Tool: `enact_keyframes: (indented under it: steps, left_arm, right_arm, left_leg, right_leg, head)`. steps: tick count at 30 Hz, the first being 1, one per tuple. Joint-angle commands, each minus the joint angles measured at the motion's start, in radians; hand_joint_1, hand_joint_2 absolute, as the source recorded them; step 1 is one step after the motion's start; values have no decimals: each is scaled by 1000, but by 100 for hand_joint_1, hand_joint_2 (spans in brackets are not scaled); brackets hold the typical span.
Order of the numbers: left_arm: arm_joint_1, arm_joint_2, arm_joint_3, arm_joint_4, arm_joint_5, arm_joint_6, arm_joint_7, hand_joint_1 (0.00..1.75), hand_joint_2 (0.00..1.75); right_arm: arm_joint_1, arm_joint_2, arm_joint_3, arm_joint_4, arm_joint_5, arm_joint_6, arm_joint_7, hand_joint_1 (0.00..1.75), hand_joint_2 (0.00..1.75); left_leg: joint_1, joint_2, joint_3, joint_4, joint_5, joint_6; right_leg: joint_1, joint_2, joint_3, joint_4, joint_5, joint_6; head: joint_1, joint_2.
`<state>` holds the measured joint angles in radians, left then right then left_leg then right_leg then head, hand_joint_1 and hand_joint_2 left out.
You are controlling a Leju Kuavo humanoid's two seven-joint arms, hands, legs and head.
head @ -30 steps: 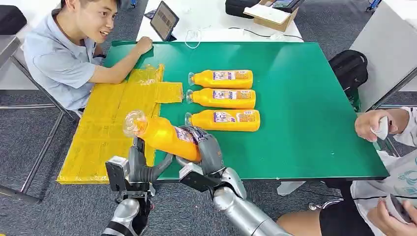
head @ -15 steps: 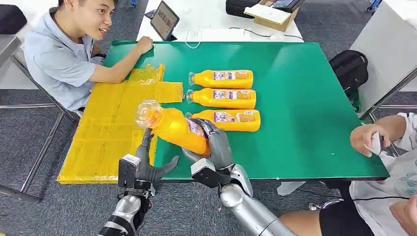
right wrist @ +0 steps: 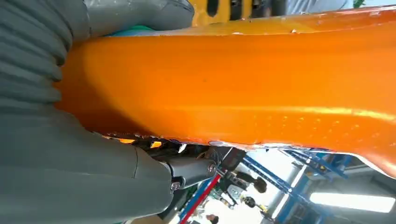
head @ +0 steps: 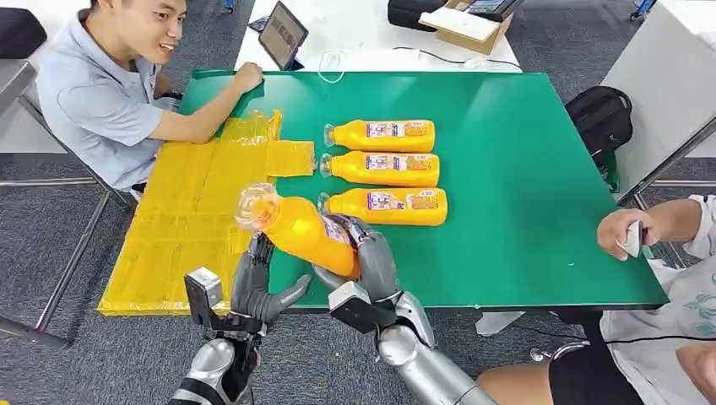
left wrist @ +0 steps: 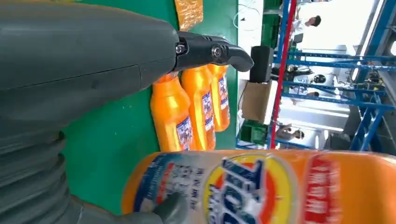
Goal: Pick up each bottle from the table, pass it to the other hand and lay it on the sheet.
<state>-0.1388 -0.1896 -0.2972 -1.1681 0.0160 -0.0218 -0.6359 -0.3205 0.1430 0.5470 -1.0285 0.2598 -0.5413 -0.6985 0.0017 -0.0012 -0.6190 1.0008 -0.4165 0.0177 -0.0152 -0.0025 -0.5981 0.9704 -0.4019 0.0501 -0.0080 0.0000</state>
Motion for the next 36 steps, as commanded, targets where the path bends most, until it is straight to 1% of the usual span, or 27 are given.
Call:
enact_keyframes:
  steps: [1,2,3,4,7,9,11,12,13,14,16,17,20,21,22,23,26,27,29,30,32,33,35,36]
  left_arm:
    - [15,27,16,-23,91,-74,37,0,175]
    - [23,27,26,-28,131,-110,52,0,175]
    - [27,25,31,-34,146,-120,55,0,175]
    - [29,23,33,-38,154,-125,59,0,175]
    - [25,15,33,-52,164,-126,62,0,175]
    - [21,13,32,-62,170,-124,64,0,175]
    - [25,26,10,-84,159,-136,61,0,175]
    - [29,32,0,-98,124,-114,44,0,175]
    - [32,32,-5,-104,117,-112,43,0,175]
    - [36,39,-18,-109,135,-146,65,0,175]
    - [44,44,-29,-117,148,-171,75,0,175]
    - [47,46,-34,-119,148,-174,76,0,175]
    - [47,52,-57,-121,134,-176,84,0,175]
    - [45,51,-61,-118,116,-159,78,0,175]
    - [44,47,-62,-115,107,-146,75,0,175]
    - [40,45,-70,-108,105,-147,80,0,175]
    - [40,45,-70,-108,105,-147,80,0,175]
    - [40,45,-70,-108,105,-147,80,0,175]
    - [40,45,-70,-108,105,-147,80,0,175]
    - [40,45,-70,-108,105,-147,80,0,175]
    - [40,45,-70,-108,105,-147,80,0,175]
    - [38,45,-72,-101,109,-154,85,0,175]
    - [36,45,-87,-100,110,-160,88,0,175]
    - [34,47,-97,-96,110,-164,91,0,175]
  right_arm:
    - [-3,-35,14,50,-5,-22,0,175,175]
    - [8,-42,1,52,-4,-30,0,175,175]
    - [17,-45,-8,45,-11,-33,0,175,175]
    - [21,-47,-10,44,-5,-46,0,175,175]
    - [36,-42,5,34,-6,-43,0,175,175]
    - [41,-33,13,34,-10,-55,0,175,175]
    - [38,-27,10,33,-34,-54,0,175,175]
    - [34,-26,7,35,-37,-58,0,175,175]
    - [31,-26,5,36,-39,-60,0,175,175]
    - [28,-27,3,36,-43,-58,0,175,175]
    - [28,-28,-5,33,-48,-64,0,175,175]
    - [27,-27,-11,33,-54,-64,0,175,175]
    - [7,-12,-21,61,-44,-82,0,175,175]
    - [-4,-2,-18,86,-30,-86,0,175,175]
    - [-16,8,-17,111,-18,-90,0,175,175]
    - [-31,22,-14,135,-7,-92,0,175,175]
    - [-31,22,-14,135,-7,-92,0,175,175]
    - [-31,22,-14,135,-7,-92,0,175,175]
    - [-31,22,-14,135,-7,-92,0,175,175]
    - [-31,22,-14,135,-7,-92,0,175,175]
    - [-31,22,-14,135,-7,-92,0,175,175]
    - [-37,28,-13,142,-5,-96,0,175,175]
    - [-60,40,-4,170,10,-113,0,175,175]
    - [-75,47,2,192,25,-132,0,175,175]
  left_leg:
    - [0,0,4,-1,-1,-1]
    - [1,0,6,-1,-2,-1]
    - [0,0,4,-1,-1,-1]
    - [0,0,3,-1,-1,-1]
    - [1,0,7,0,-3,-1]
    - [1,0,4,0,-2,-1]
    - [0,0,2,0,-1,-1]
    - [0,1,5,0,-2,-1]
    - [1,1,3,0,-1,-1]
    - [1,1,6,0,-3,-1]
    - [0,1,2,-1,-1,-1]
    - [1,1,5,0,-2,-1]
    - [0,1,2,-1,-1,0]
    - [0,1,5,0,-2,-1]
    - [0,1,3,0,-1,-1]
    - [0,2,5,0,-2,-1]
    - [0,1,2,-1,0,-1]
    - [0,2,5,0,-2,-1]
    - [0,0,3,-1,-1,-1]
    - [1,1,5,0,-2,-1]
    - [0,1,3,-1,-1,-1]
    - [1,1,5,0,-2,-1]
    - [0,1,2,-1,0,0]
    - [0,1,4,0,-2,-1]
  right_leg:
    - [0,0,3,-1,-1,-1]
    - [1,0,6,-1,-2,-2]
    - [1,0,4,-1,-1,-1]
    - [0,0,3,-1,-1,-1]
    - [1,0,7,-1,-3,-2]
    - [1,0,4,-1,-2,-2]
    - [0,0,2,0,-1,-1]
    - [0,1,4,0,-2,-2]
    - [1,1,2,0,-1,-1]
    - [1,1,5,0,-2,-2]
    - [0,1,2,0,-1,-1]
    - [1,1,5,0,-2,-2]
    - [0,0,2,0,-1,-1]
    - [0,1,4,0,-2,-2]
    - [0,1,3,0,-1,-1]
    - [1,2,5,0,-2,-2]
    - [0,1,1,0,0,-1]
    - [1,2,4,0,-1,-2]
    - [0,0,3,0,-1,-1]
    - [1,1,5,0,-2,-2]
    - [0,1,3,0,-1,-1]
    - [1,1,4,0,-1,-2]
    - [0,1,1,0,0,-1]
    - [0,1,4,0,-1,-2]
  head:
    - [0,0]
    - [0,0]
    - [0,0]
    - [0,0]
    - [0,0]
    - [0,0]
    - [0,0]
    - [0,0]
    - [0,0]
    - [0,0]
    - [0,0]
    - [0,0]
    - [0,0]
    - [0,0]
    - [0,0]
    - [0,0]
    - [0,0]
    - [0,0]
    - [0,0]
    - [0,0]
    - [0,0]
    - [0,0]
    - [0,0]
    - [0,0]
